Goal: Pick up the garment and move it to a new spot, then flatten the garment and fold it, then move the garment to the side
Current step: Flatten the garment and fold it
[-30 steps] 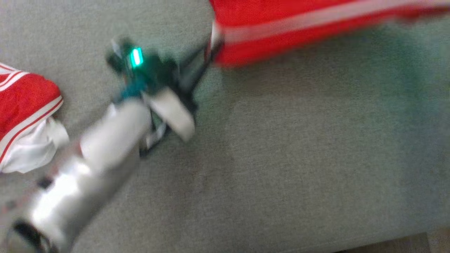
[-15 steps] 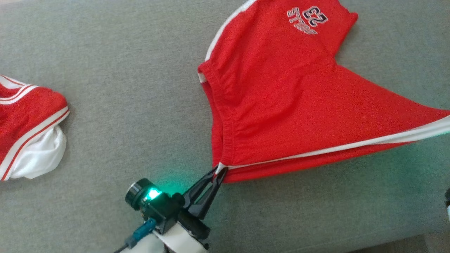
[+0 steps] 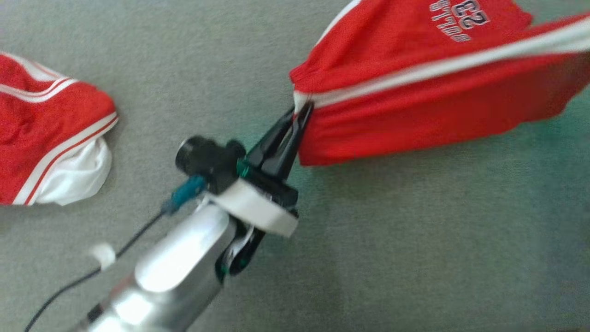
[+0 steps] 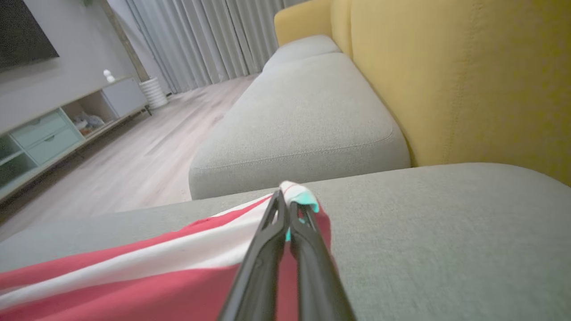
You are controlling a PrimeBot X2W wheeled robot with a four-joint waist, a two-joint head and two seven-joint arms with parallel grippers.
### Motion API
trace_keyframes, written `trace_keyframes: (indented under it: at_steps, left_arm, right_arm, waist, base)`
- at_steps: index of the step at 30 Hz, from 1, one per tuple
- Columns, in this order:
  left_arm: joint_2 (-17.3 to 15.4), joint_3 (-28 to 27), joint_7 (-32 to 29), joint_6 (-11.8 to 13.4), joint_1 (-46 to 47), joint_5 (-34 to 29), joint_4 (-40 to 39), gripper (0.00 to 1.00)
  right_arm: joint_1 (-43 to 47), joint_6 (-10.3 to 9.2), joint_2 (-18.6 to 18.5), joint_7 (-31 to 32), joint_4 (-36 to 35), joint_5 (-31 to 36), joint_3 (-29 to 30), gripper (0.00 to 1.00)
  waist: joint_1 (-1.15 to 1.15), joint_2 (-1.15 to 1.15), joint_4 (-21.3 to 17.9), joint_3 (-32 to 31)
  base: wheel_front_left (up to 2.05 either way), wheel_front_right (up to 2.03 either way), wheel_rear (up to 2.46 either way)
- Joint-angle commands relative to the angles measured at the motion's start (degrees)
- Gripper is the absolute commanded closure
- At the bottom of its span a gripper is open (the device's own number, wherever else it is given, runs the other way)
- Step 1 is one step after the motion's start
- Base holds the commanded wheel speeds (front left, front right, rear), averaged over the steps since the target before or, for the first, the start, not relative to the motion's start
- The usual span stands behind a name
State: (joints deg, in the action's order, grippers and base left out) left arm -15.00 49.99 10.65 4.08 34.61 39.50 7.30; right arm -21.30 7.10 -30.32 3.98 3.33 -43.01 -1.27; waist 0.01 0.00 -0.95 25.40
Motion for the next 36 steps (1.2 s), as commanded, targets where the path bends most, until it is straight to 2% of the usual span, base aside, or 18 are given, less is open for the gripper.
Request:
trace_keyframes:
  at_steps: [1, 7, 14, 15, 16, 17, 18, 19, 20, 21, 22, 28, 33, 36]
  left_arm:
    - [0.2, -2.4, -0.6, 0.0, 2.6, 0.5, 0.1, 1.0]
    - [4.6, -3.6, -1.4, -0.3, 8.4, 1.8, 7.7, 1.0]
    - [8.3, -3.3, 0.3, -1.6, 12.7, 1.5, 14.2, 1.0]
    - [8.7, -3.2, 0.6, -1.9, 13.2, 1.5, 14.9, 0.98]
    - [9.1, -3.1, 0.9, -2.3, 13.6, 1.6, 15.7, 0.91]
    - [9.4, -3.1, 1.2, -2.6, 14.0, 1.6, 16.4, 0.78]
    - [9.6, -3.1, 1.5, -2.8, 14.4, 1.6, 17.1, 0.55]
    - [9.9, -3.1, 1.8, -3.0, 14.7, 1.6, 17.7, 0.27]
    - [9.9, -3.1, 1.8, -3.0, 14.7, 1.6, 17.7, 0.27]
    - [10.1, -3.2, 2.2, -3.1, 14.9, 1.7, 18.2, 0.11]
    - [10.3, -3.3, 2.5, -3.1, 15.0, 1.7, 18.6, 0.0]
    - [11.2, -5.1, 4.1, -2.2, 13.2, 0.6, 18.5, 0.0]
    - [11.2, -11.6, 4.3, 2.4, 7.4, -8.2, 11.3, 0.0]
    - [11.3, -15.6, 4.3, 5.1, 1.5, -13.9, 6.2, 0.0]
  right_arm:
    - [-2.7, 0.39, -2.6, 1.2, 0.6, 1.0, -1.0, 1.0]
    - [-16.0, 0.39, -3.5, 5.5, 11.2, 3.4, -6.0, 1.0]
    - [-27.0, 0.39, -3.5, 5.5, 22.3, 3.8, -12.1, 1.0]
    - [-28.2, 0.39, -3.5, 5.4, 23.4, 3.8, -13.0, 1.0]
    - [-29.3, 0.39, -3.3, 5.1, 24.4, 3.6, -13.9, 0.98]
    - [-30.3, 0.39, -3.2, 4.8, 25.3, 3.3, -14.8, 0.85]
    - [-31.2, 0.39, -3.0, 4.4, 25.9, 3.1, -15.8, 0.63]
    - [-31.9, 0.39, -2.9, 3.8, 26.5, 2.9, -16.8, 0.09]
    - [-31.9, 0.39, -2.9, 3.8, 26.5, 2.9, -16.8, 0.09]
    - [-32.6, 0.39, -2.9, 3.1, 27.0, 2.7, -17.7, 0.0]
    - [-33.2, 0.39, -2.8, 2.1, 27.4, 2.4, -18.5, 0.0]
    - [-32.8, 0.39, -4.2, -1.8, 28.1, -1.9, -23.2, 0.0]
    - [-28.5, 0.39, -9.5, -2.3, 26.0, -6.4, -26.7, 0.0]
    - [-26.1, 0.39, -13.3, -2.0, 27.7, -7.0, -27.5, 0.0]
  waist:
    - [-0.01, 0.0, 2.1, 1.8]
    - [-0.01, 0.0, 4.6, 3.7]
    - [-0.01, 0.0, 6.7, 5.8]
    - [-0.01, 0.0, 7.0, 6.1]
    - [-0.01, 0.0, 7.2, 6.4]
    - [-0.01, 0.0, 7.3, 6.6]
    - [-0.01, 0.0, 7.4, 6.8]
    - [-0.01, 0.0, 7.5, 7.0]
    - [-0.01, 0.0, 7.5, 7.0]
    - [-0.01, 0.0, 7.6, 7.1]
    - [-0.01, 0.0, 7.6, 7.2]
    - [-0.01, 0.0, 7.8, 6.1]
    - [-0.01, 0.0, 8.6, 4.6]
    - [-0.01, 0.0, 9.8, 4.0]
  base:
    - [0.0, 0.0, 0.0]
    - [0.0, 0.0, 0.0]
    - [0.0, 0.0, 0.0]
    - [0.0, 0.0, 0.0]
    - [0.0, 0.0, 0.0]
    - [0.0, 0.0, 0.0]
    - [0.0, 0.0, 0.0]
    - [0.0, 0.0, 0.0]
    - [0.0, 0.0, 0.0]
    - [0.0, 0.0, 0.0]
    - [0.0, 0.0, 0.0]
    - [0.0, 0.0, 0.0]
    - [0.0, 0.0, 0.0]
    - [0.0, 0.0, 0.0]
